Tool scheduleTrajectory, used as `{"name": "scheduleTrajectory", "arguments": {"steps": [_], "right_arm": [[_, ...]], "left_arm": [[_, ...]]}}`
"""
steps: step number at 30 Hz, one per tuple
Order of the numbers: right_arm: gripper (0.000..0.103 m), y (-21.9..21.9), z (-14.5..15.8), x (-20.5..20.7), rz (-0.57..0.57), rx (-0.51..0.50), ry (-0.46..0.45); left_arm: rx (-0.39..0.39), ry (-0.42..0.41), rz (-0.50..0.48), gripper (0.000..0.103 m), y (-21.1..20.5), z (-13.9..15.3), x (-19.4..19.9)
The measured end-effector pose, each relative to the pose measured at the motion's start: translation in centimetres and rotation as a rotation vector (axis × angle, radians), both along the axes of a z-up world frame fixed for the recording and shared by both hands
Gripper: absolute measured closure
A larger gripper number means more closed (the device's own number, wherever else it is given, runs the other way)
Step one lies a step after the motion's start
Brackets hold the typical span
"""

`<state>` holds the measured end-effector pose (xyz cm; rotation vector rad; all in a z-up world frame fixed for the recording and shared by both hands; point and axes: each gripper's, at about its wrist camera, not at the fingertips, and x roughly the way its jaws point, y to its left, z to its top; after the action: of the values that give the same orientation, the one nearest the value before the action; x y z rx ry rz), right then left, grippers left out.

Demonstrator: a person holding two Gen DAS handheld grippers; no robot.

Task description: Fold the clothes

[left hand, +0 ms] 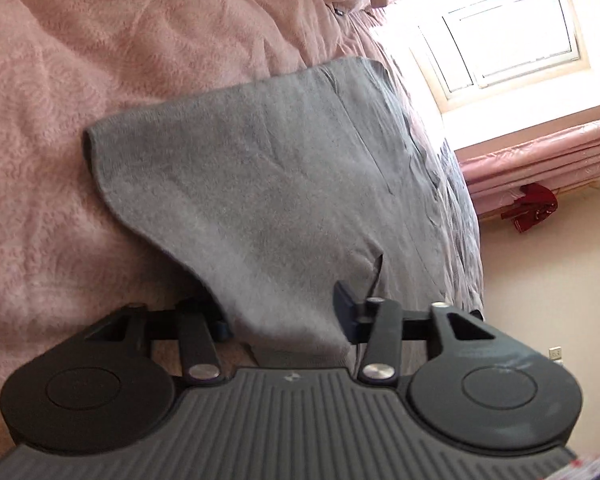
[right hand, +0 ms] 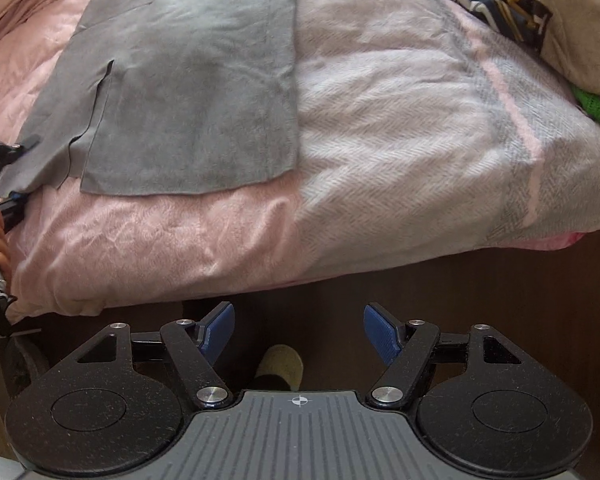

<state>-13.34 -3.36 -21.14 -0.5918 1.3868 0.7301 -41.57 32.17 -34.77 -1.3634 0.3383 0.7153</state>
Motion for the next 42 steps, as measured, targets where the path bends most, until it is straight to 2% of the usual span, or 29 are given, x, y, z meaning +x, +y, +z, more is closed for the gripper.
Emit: {"name": "scheduleTrajectory", "arguments": {"steps": [1, 3, 6, 7, 10, 11, 13, 14, 17, 20, 23, 27, 30, 31, 33, 34, 38, 40, 42], "right_arm": [[0.034, 0.3, 0.0, -0.2, 0.008, 0.002, 0.001], [0.034, 1.0, 0.0, -0.6, 0.024, 0.011, 0.0], [0.034, 2.2, 0.1, -0.9, 0.031, 0.023, 0.005], [0.034, 2.6, 0.0, -0.8, 0.032, 0.027, 0.009], [0.034, 3.9, -0.1, -0.9, 0.042, 0.025, 0.018], [0.034, 4.3, -0.2, -0.9, 0.049, 0.021, 0.018], [0.034, 5.3, -0.4, -0.8, 0.055, 0.019, 0.014], [0.034, 5.8, -0.5, -0.7, 0.056, 0.025, 0.012], [0.034, 8.4, -1.1, 0.2, 0.042, 0.097, -0.007], [0.034, 12.3, -2.3, 1.1, 0.045, 0.21, -0.04], [0.035, 17.3, -4.5, 1.3, 0.067, 0.297, -0.071], [0.043, 22.4, -8.0, 0.0, 0.156, 0.364, -0.096], [0.046, 23.5, -10.9, -2.8, 0.282, 0.266, -0.001], [0.046, 23.0, -11.8, -4.5, 0.35, 0.212, 0.011], [0.046, 21.4, -11.9, -7.3, 0.479, 0.169, -0.036], [0.046, 20.7, -12.0, -8.2, 0.519, 0.13, -0.014], [0.046, 20.1, -11.4, -6.8, 0.488, 0.031, 0.11], [0.046, 20.7, -10.7, -4.8, 0.453, -0.003, 0.133], [0.046, 21.5, -9.5, -2.6, 0.425, 0.002, 0.102]], "left_arm": [[-0.014, -0.035, -0.032, 0.098, -0.2, 0.1, 0.2], [-0.013, -0.108, -0.112, 0.099, -1.1, 1.2, 0.4], [0.011, -0.127, -0.255, 0.099, -2.7, 2.9, 0.5], [0.009, -0.1, -0.287, 0.099, -3.3, 3.1, 0.2], [-0.042, 0.11, -0.358, 0.1, -4.3, 3.0, -1.0], [-0.036, 0.179, -0.38, 0.101, -4.4, 3.4, -1.3], [0.007, 0.262, -0.398, 0.101, -3.9, 4.8, -1.7], [0.044, 0.313, -0.413, 0.101, -3.3, 5.7, -1.4], [0.231, 0.477, -0.516, 0.097, -0.8, 7.9, 1.9], [0.372, 0.589, -0.638, 0.095, 1.4, 7.9, 6.8], [0.426, 0.578, -0.712, 0.095, 2.8, 6.8, 11.4], [0.41, 0.601, -0.845, 0.095, 2.7, 3.9, 15.4], [0.383, 0.61, -0.93, 0.096, 0.5, 3.0, 14.1], [0.37, 0.617, -0.963, 0.096, -0.3, 2.9, 13.4], [0.333, 0.632, -1.019, 0.096, -1.5, 2.8, 11.7], [0.311, 0.636, -1.04, 0.096, -1.7, 2.9, 11.2], [0.195, 0.642, -1.113, 0.095, -0.9, 4.1, 10.6], [0.201, 0.625, -1.109, 0.095, 0.6, 5.5, 11.2], [0.23, 0.611, -1.089, 0.095, 2.7, 7.1, 12.5]]}}
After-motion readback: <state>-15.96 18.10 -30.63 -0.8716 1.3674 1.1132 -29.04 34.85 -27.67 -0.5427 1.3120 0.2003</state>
